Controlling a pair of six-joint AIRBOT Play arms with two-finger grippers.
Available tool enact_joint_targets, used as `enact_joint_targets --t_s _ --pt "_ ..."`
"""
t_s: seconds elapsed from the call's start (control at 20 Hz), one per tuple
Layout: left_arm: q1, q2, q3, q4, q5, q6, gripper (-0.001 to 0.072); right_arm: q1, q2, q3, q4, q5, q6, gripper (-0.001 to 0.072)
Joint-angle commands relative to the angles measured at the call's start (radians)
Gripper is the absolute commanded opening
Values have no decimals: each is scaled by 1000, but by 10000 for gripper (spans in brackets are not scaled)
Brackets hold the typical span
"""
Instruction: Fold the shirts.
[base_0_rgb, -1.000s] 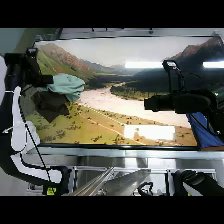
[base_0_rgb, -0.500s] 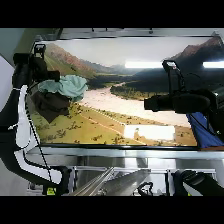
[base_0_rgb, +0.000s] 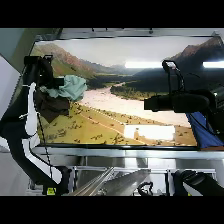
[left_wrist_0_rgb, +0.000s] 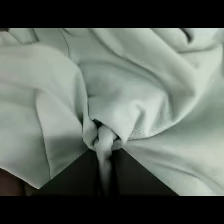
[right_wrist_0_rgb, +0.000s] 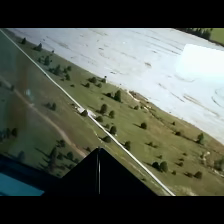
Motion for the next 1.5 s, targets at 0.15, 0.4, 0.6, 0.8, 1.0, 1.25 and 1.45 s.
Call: enact_joint_targets --t_s 0.15,0.4,0.6,0.8,1.0,1.25,1.45 --pt "-94 -27 270 2 -87 -3 15 1 0 0 0 0 0 17" --pt "-240 180 176 -2 -340 -1 16 1 0 0 0 0 0 17" --pt "-360 272 158 -245 -189 106 15 1 0 0 0 15 0 17" --pt "-551 269 158 -501 -112 155 16 1 -1 0 0 50 0 17" --pt "-723 169 158 -570 -31 138 15 -1 -5 0 -1 82 0 17" --pt "-775 29 158 -571 1 83 141 -92 -4 17 -25 -28 0 441" --pt "-649 65 158 -569 106 48 665 -236 -21 19 -23 -123 -5 440"
